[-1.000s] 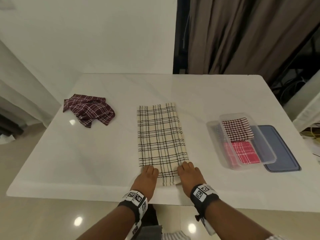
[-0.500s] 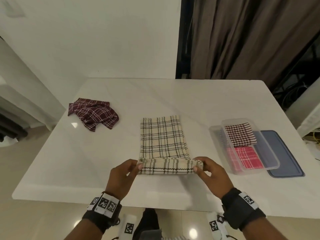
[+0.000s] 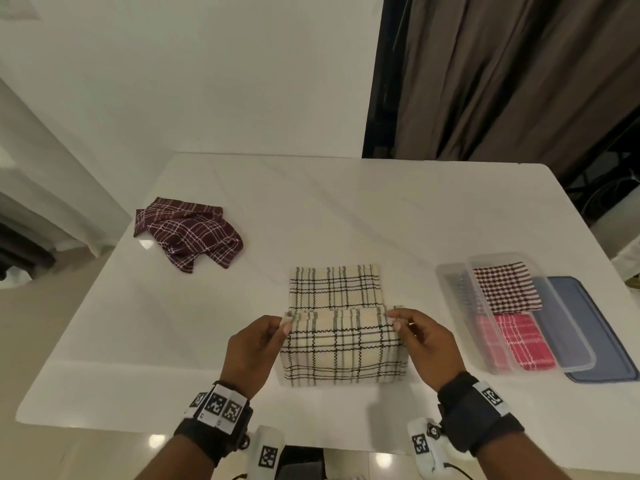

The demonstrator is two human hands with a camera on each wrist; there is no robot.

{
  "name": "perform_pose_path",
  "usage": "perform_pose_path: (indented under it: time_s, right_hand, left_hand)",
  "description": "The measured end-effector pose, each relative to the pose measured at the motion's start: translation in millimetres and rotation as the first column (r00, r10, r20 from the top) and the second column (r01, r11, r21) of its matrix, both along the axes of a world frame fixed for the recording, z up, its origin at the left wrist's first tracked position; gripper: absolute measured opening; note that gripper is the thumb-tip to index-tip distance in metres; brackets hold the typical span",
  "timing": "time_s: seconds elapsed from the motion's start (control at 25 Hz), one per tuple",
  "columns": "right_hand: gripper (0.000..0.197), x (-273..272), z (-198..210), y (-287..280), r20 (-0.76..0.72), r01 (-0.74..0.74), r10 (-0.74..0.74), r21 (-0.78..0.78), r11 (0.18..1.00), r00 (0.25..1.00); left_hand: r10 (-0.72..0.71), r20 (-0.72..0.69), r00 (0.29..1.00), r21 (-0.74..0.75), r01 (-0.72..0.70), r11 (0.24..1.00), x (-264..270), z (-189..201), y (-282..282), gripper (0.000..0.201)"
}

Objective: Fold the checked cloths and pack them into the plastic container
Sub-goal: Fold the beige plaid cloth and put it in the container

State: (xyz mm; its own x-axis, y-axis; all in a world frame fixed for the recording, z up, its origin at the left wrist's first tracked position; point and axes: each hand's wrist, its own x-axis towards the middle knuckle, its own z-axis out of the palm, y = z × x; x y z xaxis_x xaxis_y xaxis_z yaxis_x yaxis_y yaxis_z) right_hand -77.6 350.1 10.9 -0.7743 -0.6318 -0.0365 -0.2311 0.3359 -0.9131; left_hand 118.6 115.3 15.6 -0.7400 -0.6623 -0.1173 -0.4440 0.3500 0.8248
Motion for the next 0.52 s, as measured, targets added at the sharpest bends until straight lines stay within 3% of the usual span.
perform_pose_path:
  time_s: [0.2,0.32,0.52]
  right_hand:
    - [0.055,-38,-19,-41,-0.043,-0.124,0.13,0.125,0.984,0.991]
    - [0.061,-60,-32,-62,-0.036,-0.143,0.154,0.207,0.968,0.987]
    - [0.066,-87,-58,-88,-0.002,-0.143,0.15,0.286,0.947,0.989]
  left_hand:
    - [0.035,0.067,0.997,0.009,-0.035,0.999,-52,-20,-43,0.021]
    - [0.047,0.057,0.997,0.076,-0.051,0.996,-80,-36,-66,0.022]
    - [0.03,0.161,0.987,0.025,-0.034,0.999,-113,-70,-96,0.02]
